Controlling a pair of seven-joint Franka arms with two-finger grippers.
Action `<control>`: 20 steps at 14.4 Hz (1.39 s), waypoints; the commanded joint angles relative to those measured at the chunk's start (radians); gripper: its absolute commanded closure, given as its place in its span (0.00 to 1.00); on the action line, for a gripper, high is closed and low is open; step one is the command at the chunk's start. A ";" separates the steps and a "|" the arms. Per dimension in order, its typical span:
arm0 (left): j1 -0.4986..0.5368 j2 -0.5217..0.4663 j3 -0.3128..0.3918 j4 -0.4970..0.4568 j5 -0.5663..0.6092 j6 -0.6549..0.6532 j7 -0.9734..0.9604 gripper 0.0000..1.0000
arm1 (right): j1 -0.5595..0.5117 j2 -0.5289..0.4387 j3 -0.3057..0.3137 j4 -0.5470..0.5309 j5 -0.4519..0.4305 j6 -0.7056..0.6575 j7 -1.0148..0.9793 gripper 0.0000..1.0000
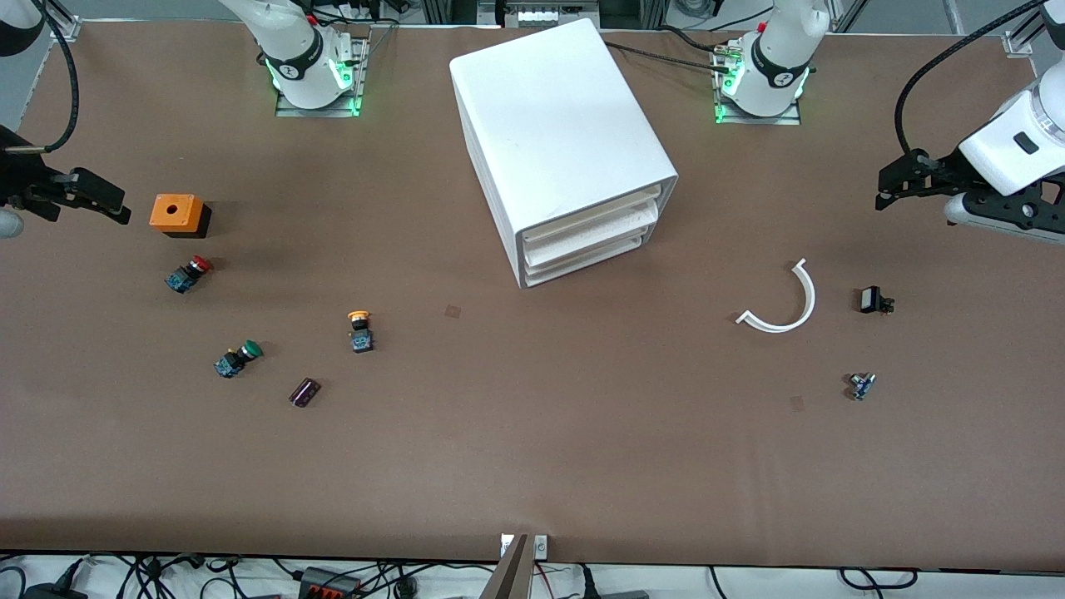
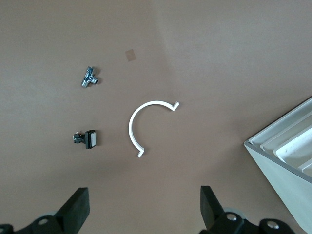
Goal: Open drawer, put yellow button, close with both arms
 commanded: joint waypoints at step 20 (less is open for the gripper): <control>-0.073 0.204 -0.024 0.025 -0.567 -0.239 -0.019 0.00 | 0.107 0.051 0.011 -0.008 0.006 0.006 -0.006 0.00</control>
